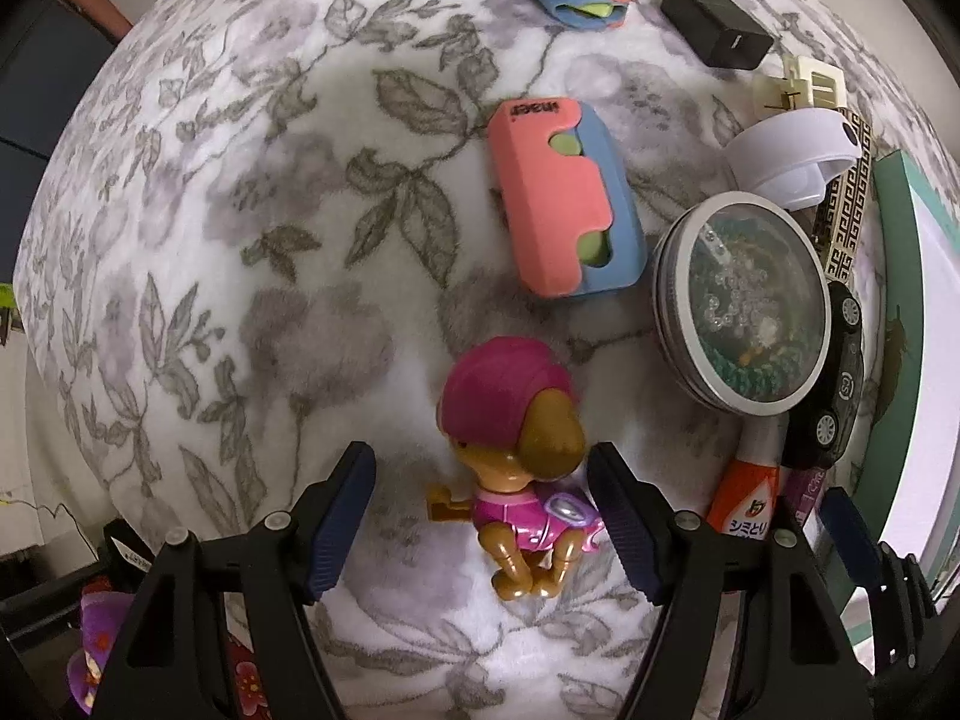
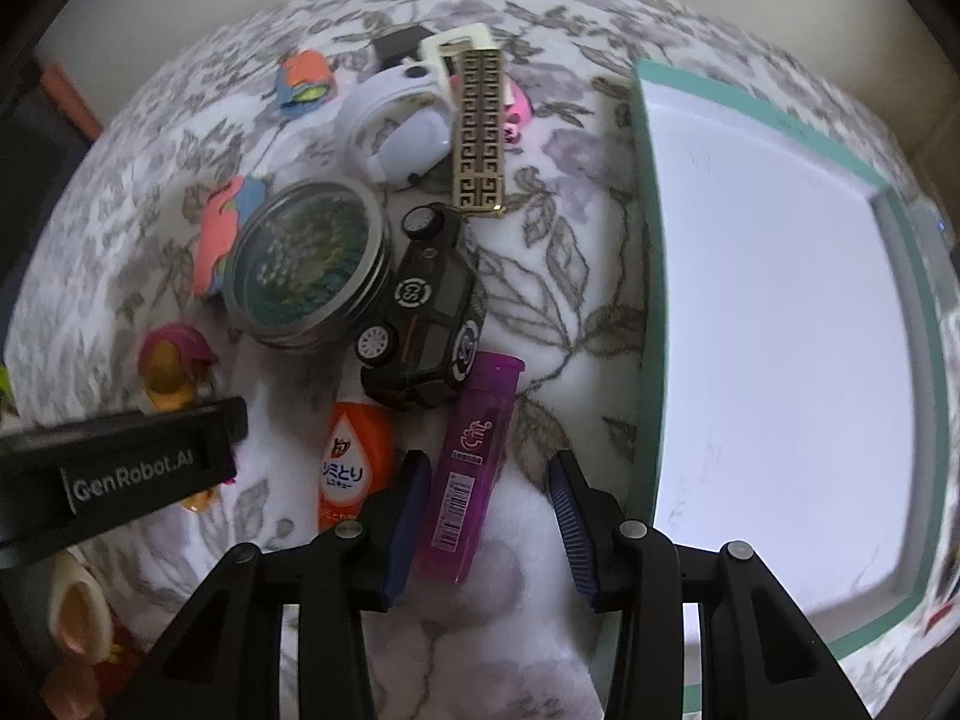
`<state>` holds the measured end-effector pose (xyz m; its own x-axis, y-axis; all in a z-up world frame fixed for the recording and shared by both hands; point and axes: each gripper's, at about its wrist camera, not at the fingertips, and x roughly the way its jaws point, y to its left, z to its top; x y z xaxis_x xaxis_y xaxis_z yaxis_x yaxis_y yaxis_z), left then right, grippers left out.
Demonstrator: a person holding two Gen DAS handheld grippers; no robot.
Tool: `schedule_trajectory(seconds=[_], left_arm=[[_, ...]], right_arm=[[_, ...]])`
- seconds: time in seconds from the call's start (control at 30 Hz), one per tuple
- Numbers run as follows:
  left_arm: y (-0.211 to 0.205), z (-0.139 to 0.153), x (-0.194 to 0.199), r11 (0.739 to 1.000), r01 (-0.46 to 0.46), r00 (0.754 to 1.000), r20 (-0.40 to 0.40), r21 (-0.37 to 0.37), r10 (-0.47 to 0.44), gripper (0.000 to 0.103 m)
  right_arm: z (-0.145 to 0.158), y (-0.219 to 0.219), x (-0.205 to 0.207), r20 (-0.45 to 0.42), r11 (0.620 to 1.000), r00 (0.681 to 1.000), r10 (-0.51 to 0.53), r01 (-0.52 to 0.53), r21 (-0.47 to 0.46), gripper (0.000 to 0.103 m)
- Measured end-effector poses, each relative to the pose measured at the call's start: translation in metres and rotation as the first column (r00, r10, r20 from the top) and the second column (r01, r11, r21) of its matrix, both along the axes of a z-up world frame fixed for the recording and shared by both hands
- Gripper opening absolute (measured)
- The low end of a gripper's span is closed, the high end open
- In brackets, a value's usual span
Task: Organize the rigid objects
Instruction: 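Grasp the pink lighter with the right tool while the left tool grasps the pink-helmet dog toy, then carry the dog toy toward the white tray with the left tool while the right tool carries the lighter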
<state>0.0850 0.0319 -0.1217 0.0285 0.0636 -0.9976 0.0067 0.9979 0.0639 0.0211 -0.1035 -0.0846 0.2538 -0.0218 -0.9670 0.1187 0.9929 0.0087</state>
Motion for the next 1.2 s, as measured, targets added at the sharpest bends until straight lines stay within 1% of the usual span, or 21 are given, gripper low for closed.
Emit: schedule_trajectory(seconds=[0.07, 0.13, 0.17, 0.2, 0.23, 0.27, 0.37, 0.53, 0.57, 0.6, 0.77, 0.93, 1.1, 1.2], left_arm=[[-0.004, 0.001, 0.001, 1.0, 0.013, 1.0, 0.008, 0.015, -0.013, 0.074], [-0.009, 0.001, 0.001, 0.999, 0.027, 1.0, 0.014, 0.022, -0.027, 0.073], [-0.017, 0.005, 0.002, 0.999, 0.028, 1.0, 0.013, 0.017, -0.028, 0.065], [-0.017, 0.007, 0.002, 1.0, 0.029, 1.0, 0.009, -0.007, -0.029, 0.06], [-0.019, 0.008, 0.002, 0.999, 0.028, 1.0, 0.006, -0.036, -0.028, 0.053], [-0.02, 0.008, 0.002, 0.999, 0.031, 1.0, 0.005, -0.041, -0.031, 0.052], [-0.027, 0.009, 0.001, 0.998, 0.05, 0.999, 0.01, -0.025, -0.049, 0.051], [-0.032, 0.011, 0.0, 0.999, 0.039, 0.999, 0.006, -0.028, -0.039, 0.051], [-0.032, 0.013, 0.0, 0.999, 0.037, 0.999, 0.008, -0.026, -0.037, 0.05], [-0.031, 0.014, 0.0, 0.999, 0.035, 0.999, 0.013, -0.025, -0.034, 0.042], [-0.024, 0.02, 0.003, 0.999, 0.035, 0.998, 0.048, -0.016, -0.034, 0.042], [-0.018, 0.032, 0.004, 0.998, 0.016, 0.998, 0.062, -0.057, -0.012, 0.042], [-0.004, 0.061, 0.001, 0.997, 0.013, 0.993, 0.118, -0.077, -0.004, 0.042], [-0.006, 0.079, -0.002, 0.996, 0.015, 0.988, 0.154, -0.089, -0.001, 0.042]], right_arm=[[-0.001, 0.003, -0.001, 0.004, 1.0, 1.0, 0.001, -0.001, -0.007, 0.044], [-0.001, 0.003, -0.001, 0.006, 1.0, 1.0, -0.015, 0.015, 0.003, 0.041], [0.0, 0.003, -0.001, 0.008, 1.0, 1.0, -0.017, 0.017, 0.005, 0.035], [0.0, 0.002, -0.002, 0.01, 1.0, 1.0, -0.022, 0.022, 0.008, 0.029], [0.001, -0.003, -0.001, 0.009, 1.0, 1.0, -0.028, 0.028, 0.011, 0.026], [0.002, -0.005, -0.001, 0.008, 0.999, 0.999, -0.033, 0.033, 0.016, 0.023], [0.001, -0.011, -0.001, 0.006, 0.998, 0.999, -0.051, 0.051, 0.049, 0.021], [0.005, -0.017, -0.001, 0.01, 0.995, 0.998, -0.065, 0.064, 0.079, 0.021], [0.006, -0.017, -0.002, 0.014, 0.994, 0.997, -0.069, 0.068, 0.087, 0.021], [0.008, -0.019, -0.002, 0.018, 0.993, 0.997, -0.075, 0.073, 0.095, 0.021], [0.017, -0.031, 0.002, 0.028, 0.988, 0.995, -0.098, 0.093, 0.127, 0.021], [0.035, -0.04, -0.003, 0.055, 0.985, 0.993, -0.104, 0.096, 0.144, 0.02], [0.047, -0.045, -0.004, 0.083, 0.981, 0.99, -0.113, 0.098, 0.165, 0.018], [0.053, -0.047, -0.009, 0.1, 0.982, 0.988, -0.116, 0.099, 0.16, 0.017]])
